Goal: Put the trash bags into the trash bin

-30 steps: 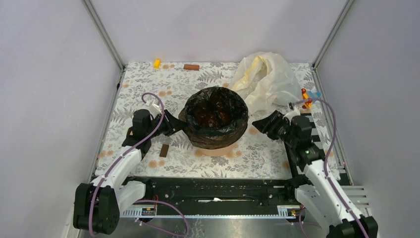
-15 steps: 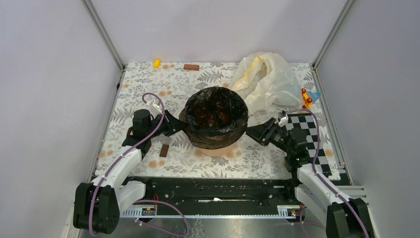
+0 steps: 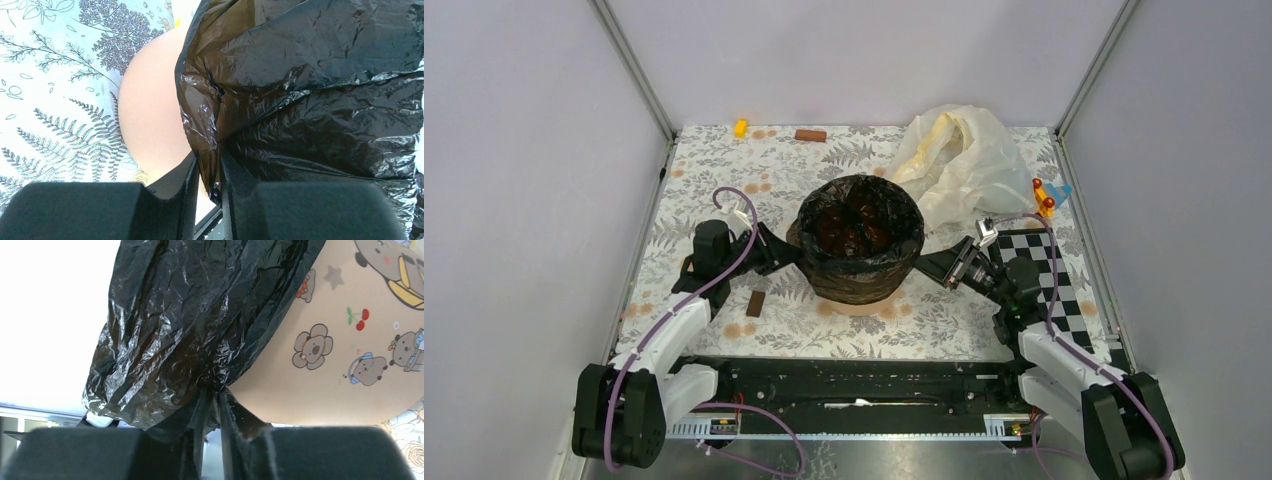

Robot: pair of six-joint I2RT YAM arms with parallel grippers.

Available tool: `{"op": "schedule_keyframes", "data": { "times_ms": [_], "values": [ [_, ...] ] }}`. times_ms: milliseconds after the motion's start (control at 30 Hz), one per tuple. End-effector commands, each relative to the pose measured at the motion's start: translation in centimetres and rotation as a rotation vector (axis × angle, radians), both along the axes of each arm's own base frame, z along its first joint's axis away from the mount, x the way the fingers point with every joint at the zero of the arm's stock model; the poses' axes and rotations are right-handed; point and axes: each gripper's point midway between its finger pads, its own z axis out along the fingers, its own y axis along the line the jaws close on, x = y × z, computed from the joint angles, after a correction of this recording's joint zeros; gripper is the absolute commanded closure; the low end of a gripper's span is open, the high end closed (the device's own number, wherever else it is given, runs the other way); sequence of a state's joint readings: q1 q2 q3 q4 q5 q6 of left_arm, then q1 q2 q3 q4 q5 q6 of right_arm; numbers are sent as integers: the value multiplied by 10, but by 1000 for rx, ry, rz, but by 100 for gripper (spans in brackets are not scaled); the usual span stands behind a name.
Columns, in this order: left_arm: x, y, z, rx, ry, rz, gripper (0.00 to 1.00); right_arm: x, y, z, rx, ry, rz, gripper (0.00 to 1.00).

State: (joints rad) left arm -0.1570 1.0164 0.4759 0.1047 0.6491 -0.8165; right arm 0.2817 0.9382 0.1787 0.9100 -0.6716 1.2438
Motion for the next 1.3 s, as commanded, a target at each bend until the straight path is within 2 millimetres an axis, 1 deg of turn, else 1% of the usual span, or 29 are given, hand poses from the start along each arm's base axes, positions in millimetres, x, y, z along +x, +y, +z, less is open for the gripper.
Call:
{"op": "schedule_keyframes", "data": {
  "times_ms": [0, 67, 100, 167, 267, 467, 567, 667, 733, 767, 800, 867, 933, 1000, 1033, 1067, 1100, 1133, 1167, 1200, 1233, 1267],
  "values": [
    [8, -2, 21, -12, -84, -18, 77, 2, 3, 17, 15, -66, 8, 88],
    [7, -2, 21, -10, -84, -18, 77, 4, 3, 7, -15, -35, -3, 98],
    [7, -1, 20, -8, -84, -16, 77, 6, 2, 1, -38, -18, -13, 100],
    [7, -1, 18, -4, -79, -12, 77, 9, -2, -16, -104, 14, -44, 100],
    [7, 0, 12, 3, -72, -7, 77, 15, -9, -34, -155, 38, -97, 100],
    [9, 0, 1, 2, -54, -6, 77, 25, -14, -77, -259, 134, -128, 100],
    [10, 1, -4, 2, -52, 3, 78, 28, -12, -87, -282, 160, -112, 100],
    [12, 3, -11, 11, -45, 21, 82, 31, -11, -88, -292, 164, -114, 100],
    [12, 3, -13, 5, -43, 25, 82, 33, -12, -87, -311, 160, -119, 100],
    [12, 2, -14, 2, -42, 26, 82, 34, -13, -85, -321, 155, -124, 90],
    [13, 3, -14, 0, -43, 28, 78, 35, -15, -80, -331, 136, -132, 79],
    [12, 3, -12, 1, -49, 31, 65, 39, -22, -77, -396, 124, -161, 65],
    [13, 6, -10, 14, -61, 52, 60, 44, -37, -67, -501, 105, -225, 56],
    [14, 11, -7, 37, -74, 84, 58, 50, -56, -50, -598, 74, -314, 49],
    [14, 15, -5, 50, -83, 103, 54, 52, -65, -41, -638, 62, -349, 45],
    [14, 17, -5, 61, -85, 117, 53, 51, -72, -33, -675, 55, -372, 40],
    [14, 19, -6, 69, -85, 128, 53, 51, -78, -25, -708, 44, -391, 38],
    [13, 20, -5, 72, -88, 134, 52, 51, -83, -15, -739, 26, -404, 37],
    [12, 21, -5, 71, -89, 136, 52, 51, -85, -5, -759, 7, -401, 41],
    [12, 21, -5, 68, -91, 136, 52, 51, -83, 8, -773, -28, -381, 48],
    [11, 20, -4, 64, -89, 132, 52, 51, -82, 25, -786, -55, -366, 54],
    [11, 20, -4, 63, -88, 129, 52, 51, -79, 36, -800, -77, -345, 63]
  ]
}}
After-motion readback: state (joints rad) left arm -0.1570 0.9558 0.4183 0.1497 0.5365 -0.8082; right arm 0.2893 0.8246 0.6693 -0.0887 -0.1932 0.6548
